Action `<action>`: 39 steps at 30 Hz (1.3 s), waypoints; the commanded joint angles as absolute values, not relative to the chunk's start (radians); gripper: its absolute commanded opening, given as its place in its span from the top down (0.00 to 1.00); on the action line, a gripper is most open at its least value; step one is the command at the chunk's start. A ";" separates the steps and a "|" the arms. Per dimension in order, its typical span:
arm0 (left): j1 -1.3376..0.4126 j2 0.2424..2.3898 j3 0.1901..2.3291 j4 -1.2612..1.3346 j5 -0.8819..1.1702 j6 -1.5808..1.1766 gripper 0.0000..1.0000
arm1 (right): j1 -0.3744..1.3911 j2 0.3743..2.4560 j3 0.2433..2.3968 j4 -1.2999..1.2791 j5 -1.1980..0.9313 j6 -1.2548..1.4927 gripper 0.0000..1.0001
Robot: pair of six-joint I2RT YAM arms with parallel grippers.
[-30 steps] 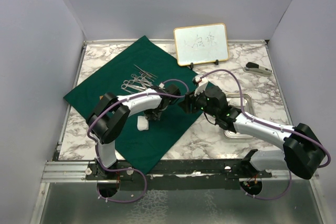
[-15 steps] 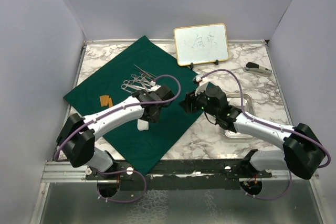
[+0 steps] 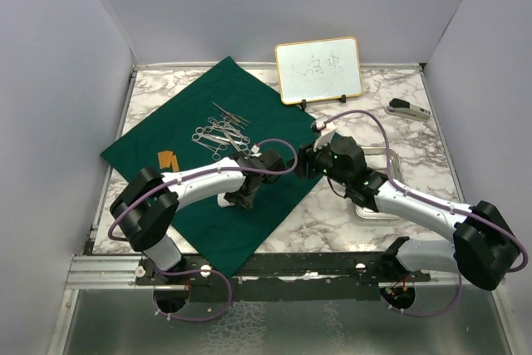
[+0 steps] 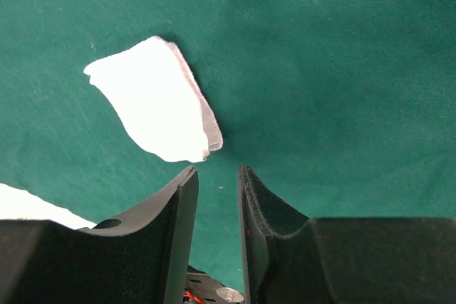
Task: Prepare the surgical pack
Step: Pick up the medical item from the surgical kit.
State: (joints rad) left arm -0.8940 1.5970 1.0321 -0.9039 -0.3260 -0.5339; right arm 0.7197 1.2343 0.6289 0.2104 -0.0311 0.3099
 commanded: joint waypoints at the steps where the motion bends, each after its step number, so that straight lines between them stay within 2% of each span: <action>1: -0.886 1.629 1.028 -0.862 -0.340 -0.494 0.68 | 0.711 1.215 0.615 0.239 -0.042 0.317 0.51; 8: -0.853 1.634 1.009 -0.854 -0.367 -0.464 0.67 | 0.708 1.231 0.614 0.247 -0.051 0.320 0.51; 26: -0.810 1.690 1.015 -0.815 -0.299 -0.367 0.69 | 0.707 1.242 0.615 0.247 -0.056 0.319 0.51; 39: -0.809 1.683 1.051 -0.834 -0.232 -0.364 0.67 | 0.706 1.259 0.614 0.256 -0.070 0.322 0.51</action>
State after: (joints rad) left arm -0.8089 1.6878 1.0187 -0.8200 -0.2787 -0.3706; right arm 0.7113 1.2491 0.6250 0.2165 -0.0471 0.3134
